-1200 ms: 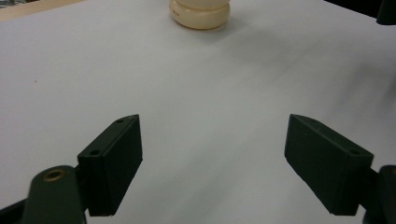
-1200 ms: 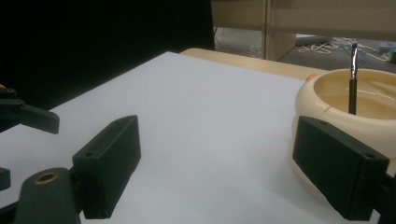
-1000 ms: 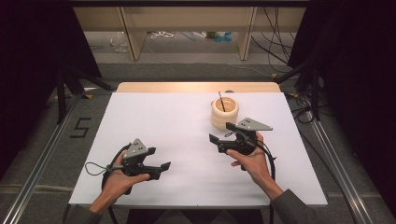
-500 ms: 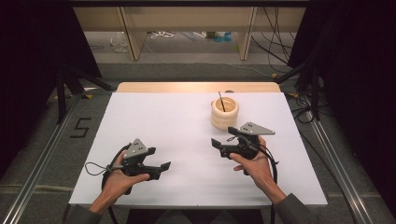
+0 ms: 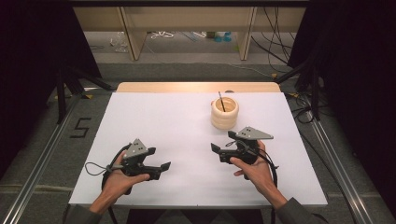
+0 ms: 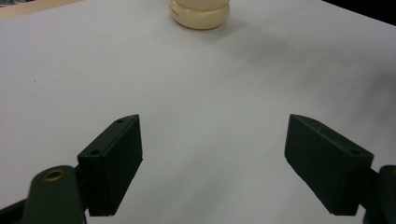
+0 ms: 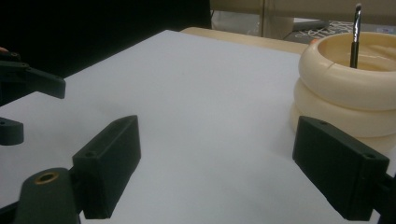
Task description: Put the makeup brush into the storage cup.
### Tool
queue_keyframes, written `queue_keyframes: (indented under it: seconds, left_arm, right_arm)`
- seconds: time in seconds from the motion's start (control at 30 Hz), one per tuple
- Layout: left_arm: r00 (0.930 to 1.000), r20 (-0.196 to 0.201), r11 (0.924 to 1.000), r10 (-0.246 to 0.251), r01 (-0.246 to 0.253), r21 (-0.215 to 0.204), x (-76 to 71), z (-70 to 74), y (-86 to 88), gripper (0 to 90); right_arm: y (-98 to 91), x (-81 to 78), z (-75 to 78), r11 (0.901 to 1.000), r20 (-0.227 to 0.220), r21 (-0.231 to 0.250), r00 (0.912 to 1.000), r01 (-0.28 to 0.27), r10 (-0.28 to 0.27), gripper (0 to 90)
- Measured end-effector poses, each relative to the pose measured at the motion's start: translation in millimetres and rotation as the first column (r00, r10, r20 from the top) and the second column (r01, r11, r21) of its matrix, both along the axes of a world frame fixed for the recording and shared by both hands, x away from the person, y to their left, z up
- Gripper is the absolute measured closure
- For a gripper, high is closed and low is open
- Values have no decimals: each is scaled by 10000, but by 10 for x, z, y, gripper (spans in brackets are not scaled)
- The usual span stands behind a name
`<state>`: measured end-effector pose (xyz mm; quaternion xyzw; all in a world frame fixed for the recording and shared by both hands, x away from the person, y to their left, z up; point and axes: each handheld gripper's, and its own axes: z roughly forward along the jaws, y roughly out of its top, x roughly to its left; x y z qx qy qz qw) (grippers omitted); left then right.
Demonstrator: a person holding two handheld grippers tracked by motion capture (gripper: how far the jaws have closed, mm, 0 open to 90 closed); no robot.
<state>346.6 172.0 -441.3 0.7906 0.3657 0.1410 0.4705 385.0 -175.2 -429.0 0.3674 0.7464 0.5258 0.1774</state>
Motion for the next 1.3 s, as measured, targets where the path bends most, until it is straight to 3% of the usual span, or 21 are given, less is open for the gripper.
queue_keyframes:
  seconds: [0.13, 0.2, 0.3, 0.33, 0.4, 0.43, 0.57, 0.6, 0.63, 0.8, 0.83, 0.87, 0.97, 1.0, 1.3]
  left_arm:
    - [10000, 9, 10000, -16, 16, -64, 0, -2, -2, 186]
    - [10000, 13, 10000, -8, 8, -69, -1, -3, -1, 186]
    - [10000, 8, 10000, -32, 33, -26, -2, 0, 5, 186]
    - [10000, -10, 10000, -50, 50, -24, -2, 1, 6, 186]
    - [10000, -18, 10000, -56, 56, -16, -3, 1, 5, 186]
    - [10000, -11, 10000, -47, 47, -22, -4, 0, 4, 186]
    - [10000, -9, 10000, -48, 48, -26, -3, 1, 5, 186]
    - [10000, -11, 10000, -47, 47, -30, -3, 1, 4, 186]
    - [10000, -11, 10000, -47, 47, -30, -3, 1, 4, 186]
    - [10000, -13, 10000, -50, 50, -27, -3, 0, 3, 186]
    - [10000, 5, 10000, 7, -7, -7, -6, 1, 1, 187]
    - [10000, -8, 10000, 1, -1, -17, -5, 0, 1, 186]
    - [10000, 21, 10000, -11, 11, -77, -4, -4, -2, 186]
    - [10000, 23, 10000, -9, 9, -82, -4, -4, -3, 186]
    - [10000, 17, 10000, -7, 7, -75, -3, -3, -2, 186]
  right_arm:
    - [-16, -19, -7, 10000, -70, -65, 10000, 41, -41, 161]
    - [-21, -46, -12, 10000, -403, 21, 9992, 68, -67, 161]
    - [-29, -57, -32, 9999, -273, -73, 9995, 138, -140, 161]
    - [-22, -75, -36, 9999, -529, -7, 9985, 145, -145, 161]
    - [-31, -91, -49, 9999, -383, -108, 9992, 127, -131, 161]
    - [-27, -115, -50, 10000, -653, -56, 9978, 59, -63, 161]
    - [-27, -161, -82, 9999, -579, -133, 9983, 39, -46, 161]
    - [-23, -180, -86, 9999, -757, -123, 9971, 25, -34, 161]
    - [-26, -182, -97, 9997, -540, -232, 9985, 111, -123, 161]
    - [-12, -241, -113, 9996, -850, -257, 9963, 81, -103, 161]
    - [-16, -240, -122, 9992, -582, -368, 9981, 155, -176, 161]
    - [-11, -257, -118, 9996, -831, -282, 9965, 95, -118, 161]
    - [-19, -267, -119, 9993, -541, -305, 9982, 224, -241, 161]
    - [-20, -278, -115, 9994, -766, -267, 9968, 199, -219, 161]
    - [-48, -276, -110, 9990, -628, -258, 9973, 356, -371, 161]
